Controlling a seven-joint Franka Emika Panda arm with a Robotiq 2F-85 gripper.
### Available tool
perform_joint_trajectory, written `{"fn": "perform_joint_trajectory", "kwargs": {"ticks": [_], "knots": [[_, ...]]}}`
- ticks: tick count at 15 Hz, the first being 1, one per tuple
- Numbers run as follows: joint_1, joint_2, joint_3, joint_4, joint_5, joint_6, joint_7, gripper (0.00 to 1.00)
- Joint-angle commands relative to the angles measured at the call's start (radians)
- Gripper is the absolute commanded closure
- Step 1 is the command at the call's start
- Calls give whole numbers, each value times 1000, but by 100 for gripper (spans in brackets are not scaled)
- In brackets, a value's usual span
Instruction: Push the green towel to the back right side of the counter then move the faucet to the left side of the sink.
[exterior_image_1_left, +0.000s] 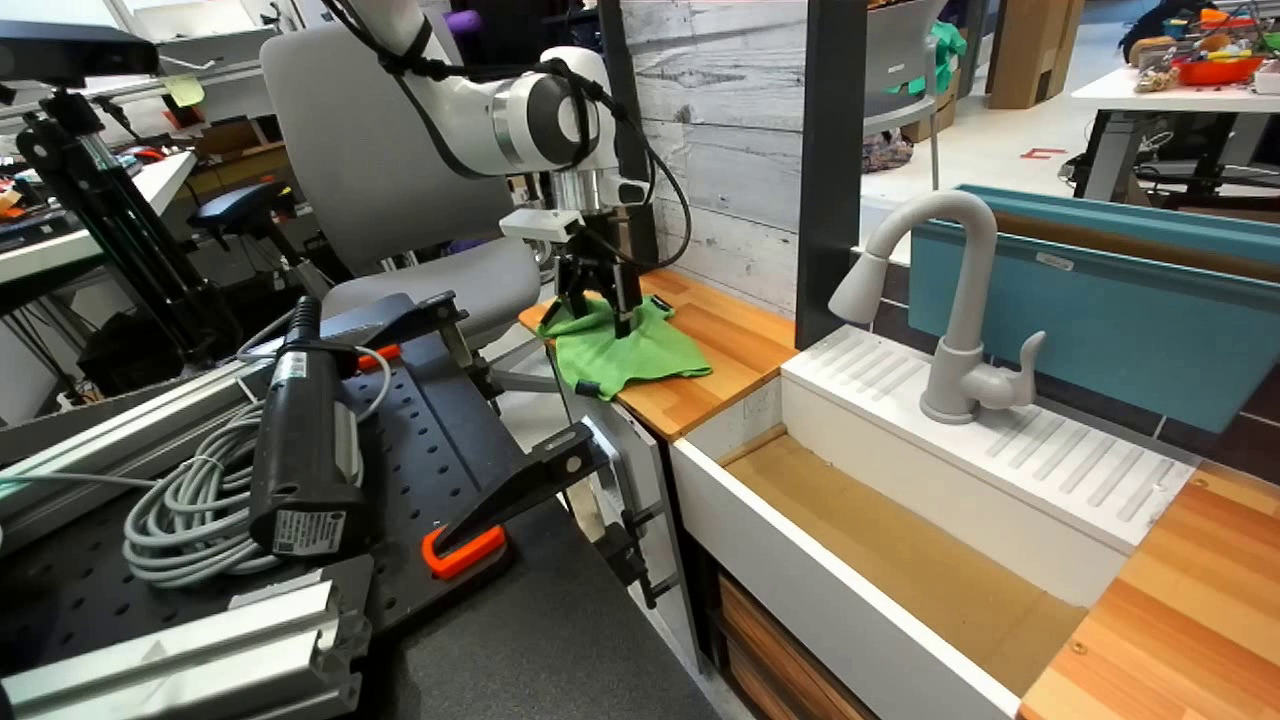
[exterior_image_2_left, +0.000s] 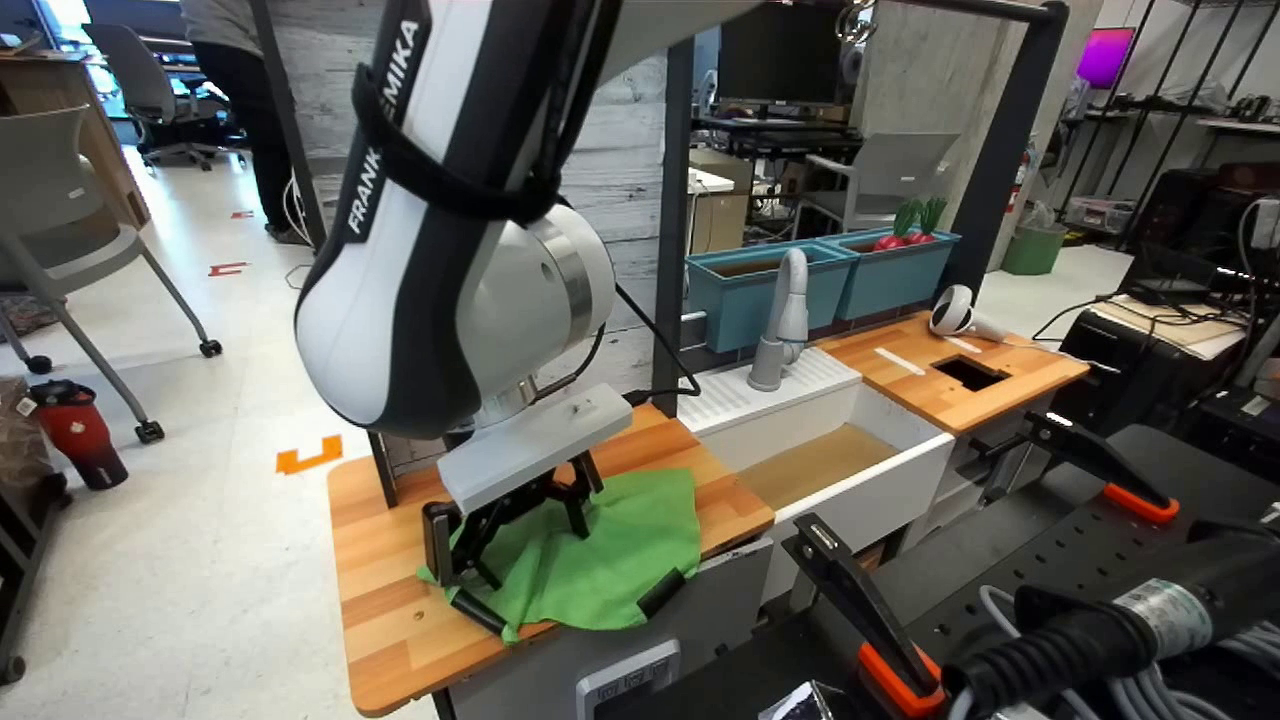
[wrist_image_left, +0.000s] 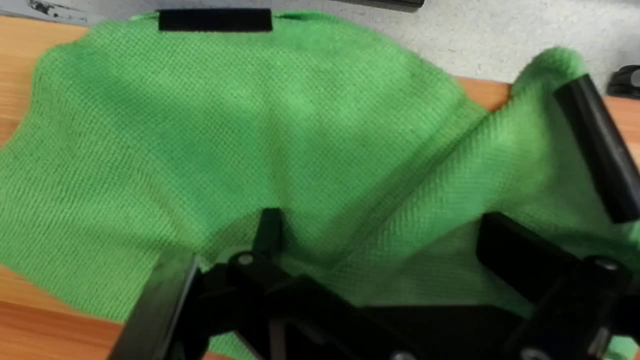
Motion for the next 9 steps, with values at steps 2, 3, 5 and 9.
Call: {"fn": "perform_joint_trajectory", "kwargs": {"ticks": [2,3,5,9], "knots": [[4,67,-22,108,-10,12,15,0],[2,76,-28,126,-9,20,21,0],[-8,91,-33,162,-1,23,28,0],[-33,114,-42,221,12,22,38,0]]}}
